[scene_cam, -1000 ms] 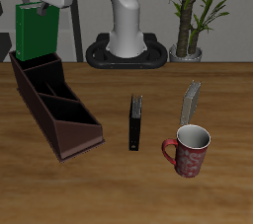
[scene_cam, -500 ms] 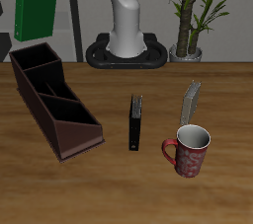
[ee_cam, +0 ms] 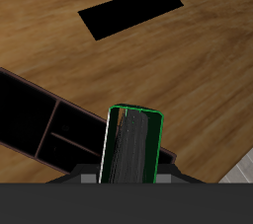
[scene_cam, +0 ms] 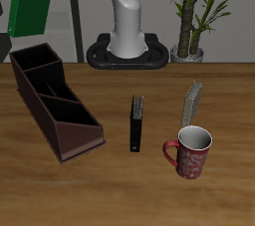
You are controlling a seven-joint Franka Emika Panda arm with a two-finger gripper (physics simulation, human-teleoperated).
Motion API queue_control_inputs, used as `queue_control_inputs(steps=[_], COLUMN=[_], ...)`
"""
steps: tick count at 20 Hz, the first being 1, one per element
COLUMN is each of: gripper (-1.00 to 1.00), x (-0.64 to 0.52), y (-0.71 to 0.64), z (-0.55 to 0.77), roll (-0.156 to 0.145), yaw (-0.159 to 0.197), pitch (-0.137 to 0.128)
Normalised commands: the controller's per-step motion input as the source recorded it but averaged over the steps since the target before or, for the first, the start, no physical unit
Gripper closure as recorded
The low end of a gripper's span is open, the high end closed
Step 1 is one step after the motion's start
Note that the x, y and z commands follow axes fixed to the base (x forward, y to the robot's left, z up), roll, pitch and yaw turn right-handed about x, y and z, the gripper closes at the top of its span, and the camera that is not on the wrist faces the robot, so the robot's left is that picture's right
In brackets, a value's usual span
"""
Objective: Place the green book into the right desk caddy's right compartment
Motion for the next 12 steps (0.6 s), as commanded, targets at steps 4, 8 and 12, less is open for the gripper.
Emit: queue_control_inputs(steps=[4,8,12], gripper=[1.00,1.00,1.00], x=[-0.47,-0.50,-0.27], y=[-0.02,0.06,0.03], z=[-0.20,-0.14,-0.03], roll=[-0.023,-0.003,-0.013], yaw=[0.019,0.026,0.054], pitch=[0.005,-0.021,-0.047])
